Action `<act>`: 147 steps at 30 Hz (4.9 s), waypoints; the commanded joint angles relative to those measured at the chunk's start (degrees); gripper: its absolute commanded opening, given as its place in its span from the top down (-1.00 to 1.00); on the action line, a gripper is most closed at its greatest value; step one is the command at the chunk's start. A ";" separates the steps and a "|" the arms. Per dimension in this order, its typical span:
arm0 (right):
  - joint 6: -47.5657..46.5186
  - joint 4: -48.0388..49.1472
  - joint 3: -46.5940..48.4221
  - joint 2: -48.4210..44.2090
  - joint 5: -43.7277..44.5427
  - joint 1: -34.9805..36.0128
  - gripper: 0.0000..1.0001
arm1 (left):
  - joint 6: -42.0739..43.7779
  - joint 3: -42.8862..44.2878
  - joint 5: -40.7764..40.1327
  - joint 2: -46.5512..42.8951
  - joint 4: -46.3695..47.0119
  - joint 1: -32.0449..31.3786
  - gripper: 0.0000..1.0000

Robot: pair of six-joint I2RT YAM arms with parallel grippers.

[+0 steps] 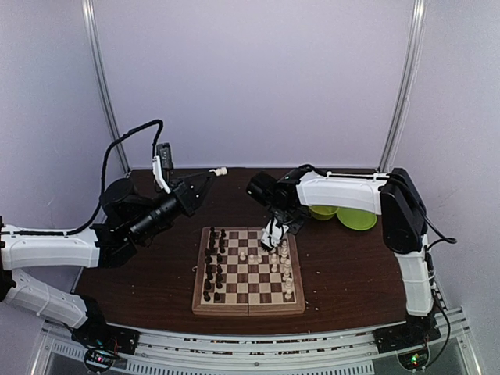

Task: Set up the chess pieces on the board
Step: Place the rook at h1, then adjust the rook at h1, then place the knight at g1.

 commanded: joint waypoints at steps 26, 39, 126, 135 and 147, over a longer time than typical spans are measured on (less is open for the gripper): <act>6.45 -5.32 2.70 -10.64 -10.01 -0.41 0.24 | -0.10 1.73 1.84 1.78 2.19 0.29 1.00; 51.24 2.47 -1.80 -17.46 -56.40 -13.17 0.26 | 8.06 4.66 0.68 1.89 -11.54 0.38 1.00; 70.12 14.74 -20.16 -33.69 -69.16 -21.90 0.29 | 8.39 23.63 15.49 16.34 -38.97 0.38 1.00; 65.62 13.52 -33.90 -51.83 -66.73 -22.00 0.22 | 24.51 44.87 23.24 28.93 -69.29 -3.99 1.00; 69.16 19.64 -44.16 -57.40 -65.46 -28.17 0.16 | 31.78 59.36 13.34 39.87 -83.30 -7.05 1.00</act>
